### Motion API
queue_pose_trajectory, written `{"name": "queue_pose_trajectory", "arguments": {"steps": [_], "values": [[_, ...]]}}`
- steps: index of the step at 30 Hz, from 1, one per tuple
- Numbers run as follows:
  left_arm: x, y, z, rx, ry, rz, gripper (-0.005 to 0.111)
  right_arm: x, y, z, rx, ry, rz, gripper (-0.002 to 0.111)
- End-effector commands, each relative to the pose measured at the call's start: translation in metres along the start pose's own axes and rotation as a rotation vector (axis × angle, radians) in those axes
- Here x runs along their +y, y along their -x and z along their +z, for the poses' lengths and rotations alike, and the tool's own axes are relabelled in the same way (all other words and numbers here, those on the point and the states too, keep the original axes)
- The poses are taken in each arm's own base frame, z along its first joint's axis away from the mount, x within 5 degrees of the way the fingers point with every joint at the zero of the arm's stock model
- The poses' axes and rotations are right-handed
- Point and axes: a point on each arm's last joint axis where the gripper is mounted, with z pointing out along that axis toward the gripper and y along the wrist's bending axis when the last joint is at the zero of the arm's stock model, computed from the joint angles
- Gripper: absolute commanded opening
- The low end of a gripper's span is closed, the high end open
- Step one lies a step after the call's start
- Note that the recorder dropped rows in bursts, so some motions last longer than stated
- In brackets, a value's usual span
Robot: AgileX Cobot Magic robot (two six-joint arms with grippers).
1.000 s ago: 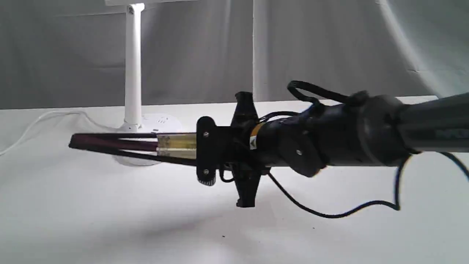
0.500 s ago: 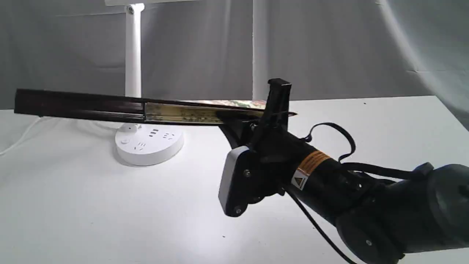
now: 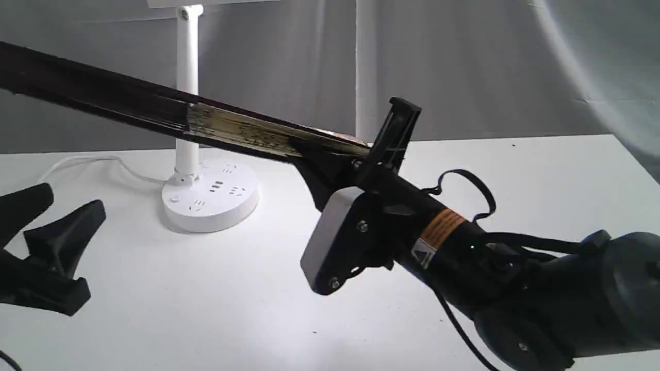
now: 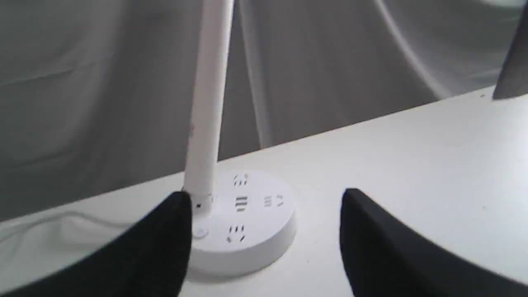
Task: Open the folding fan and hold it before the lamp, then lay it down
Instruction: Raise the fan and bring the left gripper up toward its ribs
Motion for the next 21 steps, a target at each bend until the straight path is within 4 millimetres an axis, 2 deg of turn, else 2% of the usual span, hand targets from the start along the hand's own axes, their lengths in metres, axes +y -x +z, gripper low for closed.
{"name": "queue_pose_trajectory", "arguments": {"steps": [1, 4, 7, 11, 13, 18, 21], "values": [[0.0, 0.0, 0.009, -0.105, -0.03, 0.012, 0.057, -0.004, 0.005, -0.002, -0.033, -0.022, 0.064, 0.0], [0.0, -0.008, 0.016, -0.142, -0.048, 0.008, 0.057, -0.004, 0.005, -0.002, -0.033, -0.022, 0.078, 0.0], [0.001, -0.024, 0.022, -0.079, -0.054, -0.021, 0.057, -0.004, 0.005, -0.002, -0.033, -0.022, 0.078, 0.0], [0.003, -0.036, 0.031, -0.032, -0.055, -0.057, 0.056, -0.005, 0.006, -0.002, -0.042, -0.034, 0.078, 0.0], [0.004, -0.04, 0.037, -0.019, -0.058, -0.062, 0.051, -0.006, 0.007, -0.002, -0.052, -0.047, 0.081, 0.0], [0.003, -0.044, 0.055, -0.012, -0.14, -0.063, 0.03, -0.008, 0.008, -0.002, -0.067, -0.065, 0.104, 0.0], [0.0, -0.042, 0.068, -0.021, -0.236, -0.066, 0.031, -0.007, 0.009, -0.002, -0.076, -0.057, 0.143, 0.0]]}}
